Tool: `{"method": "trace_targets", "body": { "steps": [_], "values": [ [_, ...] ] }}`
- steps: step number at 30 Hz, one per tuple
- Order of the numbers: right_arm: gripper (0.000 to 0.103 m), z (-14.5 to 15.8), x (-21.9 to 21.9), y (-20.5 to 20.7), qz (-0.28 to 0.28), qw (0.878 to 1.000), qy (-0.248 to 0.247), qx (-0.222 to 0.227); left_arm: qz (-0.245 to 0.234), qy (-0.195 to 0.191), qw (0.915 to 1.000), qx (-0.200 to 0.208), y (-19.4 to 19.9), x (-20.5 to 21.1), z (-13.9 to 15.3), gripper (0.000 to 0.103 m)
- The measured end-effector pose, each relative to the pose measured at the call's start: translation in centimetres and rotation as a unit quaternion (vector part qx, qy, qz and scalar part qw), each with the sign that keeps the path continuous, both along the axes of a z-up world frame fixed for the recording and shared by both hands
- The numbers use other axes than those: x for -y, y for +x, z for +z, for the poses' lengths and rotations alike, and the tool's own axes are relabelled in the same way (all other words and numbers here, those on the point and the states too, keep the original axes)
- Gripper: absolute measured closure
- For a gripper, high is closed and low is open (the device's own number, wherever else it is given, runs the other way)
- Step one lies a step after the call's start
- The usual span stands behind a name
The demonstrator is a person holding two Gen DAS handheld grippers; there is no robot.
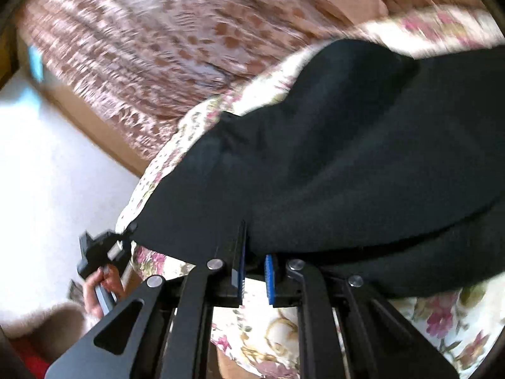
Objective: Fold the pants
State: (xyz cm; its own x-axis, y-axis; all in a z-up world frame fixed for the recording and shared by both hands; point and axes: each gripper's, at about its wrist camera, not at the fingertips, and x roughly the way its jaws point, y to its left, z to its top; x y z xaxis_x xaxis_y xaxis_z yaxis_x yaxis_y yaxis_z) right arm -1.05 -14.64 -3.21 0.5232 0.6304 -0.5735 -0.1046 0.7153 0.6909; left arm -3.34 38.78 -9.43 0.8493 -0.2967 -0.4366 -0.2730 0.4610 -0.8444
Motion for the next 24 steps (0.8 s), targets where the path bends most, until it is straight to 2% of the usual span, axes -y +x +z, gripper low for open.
{"method": "trace_targets", "body": {
  "steps": [3,5,7,8,9,10,11,12,13,14,15,17,19,20,22,24],
  "values": [
    [0.096,-1.4,0.7,0.3,-0.01,0.999,0.024,-0.023,0.004,0.013,0.9999,0.0,-0.8,0.4,-0.4,0.098],
    [0.095,-1.5,0.9,0.5,-0.012,0.999,0.032,-0.025,0.004,0.035,0.9994,0.003,-1.0,0.9,-0.4,0.098],
    [0.09,-1.2,0.9,0.5,-0.007,0.999,0.032,-0.021,0.004,0.048,0.9988,0.006,-1.1,1.1,-0.2,0.098],
    [0.083,-1.0,0.9,0.4,-0.005,0.999,0.033,-0.019,0.006,0.05,0.9987,0.004,-1.2,1.1,-0.1,0.098],
    [0.071,-0.7,0.9,0.4,0.0,0.999,0.037,-0.015,0.007,0.05,0.9987,0.003,-1.2,1.1,-0.1,0.097],
    [0.064,-0.3,0.9,0.3,0.003,0.999,0.038,-0.01,0.008,0.05,0.9987,-0.002,-1.2,1.1,0.1,0.096],
    [0.049,0.5,1.0,0.1,0.003,0.999,0.032,0.002,0.01,0.052,0.9986,-0.008,-1.2,1.1,0.5,0.093],
    [0.038,1.1,1.0,0.0,0.002,1.0,0.026,0.01,0.012,0.057,0.9983,-0.007,-1.4,1.2,1.1,0.085],
    [0.036,1.5,1.2,-0.3,0.004,1.0,0.019,0.015,0.015,0.065,0.9978,-0.004,-1.5,1.2,1.7,0.077],
    [0.036,1.8,1.4,-0.5,0.007,1.0,0.014,0.017,0.019,0.078,0.9968,0.002,-1.8,1.3,2.5,0.06],
    [0.036,1.9,2.0,-0.8,0.005,1.0,0.009,0.013,0.029,0.096,0.995,0.009,-2.1,1.4,3.4,0.048],
    [0.036,1.9,3.4,-1.5,-0.009,1.0,0.008,0.005,0.061,0.139,0.9881,0.023,-3.0,1.7,5.4,0.047],
    [0.036,1.6,5.8,-2.7,-0.043,0.999,0.018,-0.004,0.109,0.185,0.9766,0.016,-3.5,2.2,7.1,0.039],
    [0.036,1.5,6.7,-3.1,-0.057,0.998,0.02,-0.006,0.119,0.191,0.9742,0.021,-3.6,2.5,7.5,0.034],
    [0.036,1.5,9.1,-4.1,-0.1,0.995,0.021,0.0,0.113,0.193,0.9743,0.03,-2.9,3.4,8.0,0.032],
    [0.036,1.8,11.3,-4.8,-0.144,0.989,0.015,0.01,0.075,0.205,0.9755,0.027,-1.1,5.2,8.2,0.028]
  ]
}}
